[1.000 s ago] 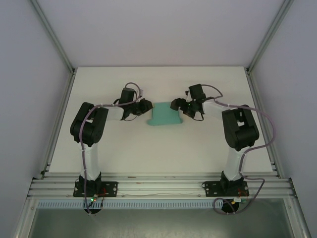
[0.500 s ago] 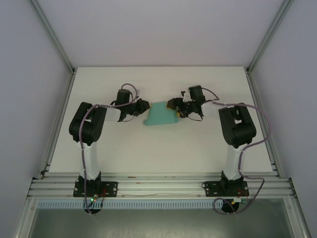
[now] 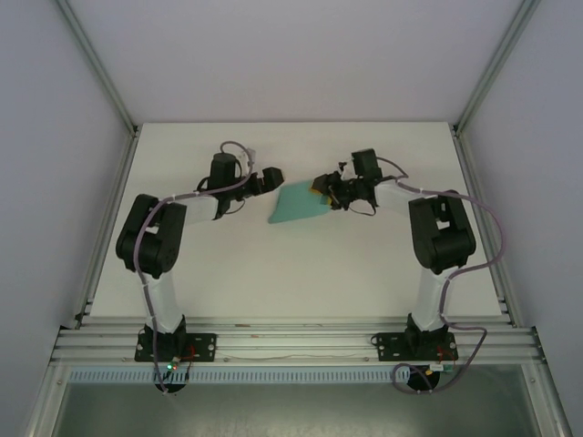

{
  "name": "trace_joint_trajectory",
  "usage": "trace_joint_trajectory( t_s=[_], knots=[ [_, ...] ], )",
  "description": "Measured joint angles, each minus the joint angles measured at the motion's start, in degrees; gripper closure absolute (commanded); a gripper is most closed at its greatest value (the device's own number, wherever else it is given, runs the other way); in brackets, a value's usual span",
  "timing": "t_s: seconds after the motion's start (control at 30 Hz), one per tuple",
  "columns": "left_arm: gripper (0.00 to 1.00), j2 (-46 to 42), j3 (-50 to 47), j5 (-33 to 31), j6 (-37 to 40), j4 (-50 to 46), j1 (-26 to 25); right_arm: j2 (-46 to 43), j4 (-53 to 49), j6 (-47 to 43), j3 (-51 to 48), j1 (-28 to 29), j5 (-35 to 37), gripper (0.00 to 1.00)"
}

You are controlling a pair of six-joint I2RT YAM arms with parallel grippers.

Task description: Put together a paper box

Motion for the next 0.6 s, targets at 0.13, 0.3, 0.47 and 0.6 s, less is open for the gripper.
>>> trace_joint_trajectory(
  t_s=[0.13, 0.3, 0.47, 0.6],
  knots=[
    [0.00, -5.68, 3.67, 0.63, 13.94, -5.33, -0.46, -0.02, -4.74, 5.75, 2.84, -2.84, -0.28, 0.60],
    [0.00, -11.76, 7.10, -1.60, 38.01, -18.91, -7.34, -0.02, -8.72, 15.63, 4.68, -5.27, -3.72, 0.63],
    [0.01, -13.25, 9.68, -4.63, 58.40, -33.11, -16.63, -0.02, -13.79, 22.34, 8.39, -5.53, -8.50, 0.65],
    [0.00, -13.62, 9.68, -10.23, 67.25, -35.93, -17.77, -0.02, -18.34, 23.32, 11.34, -5.18, -10.12, 0.65]
  ],
)
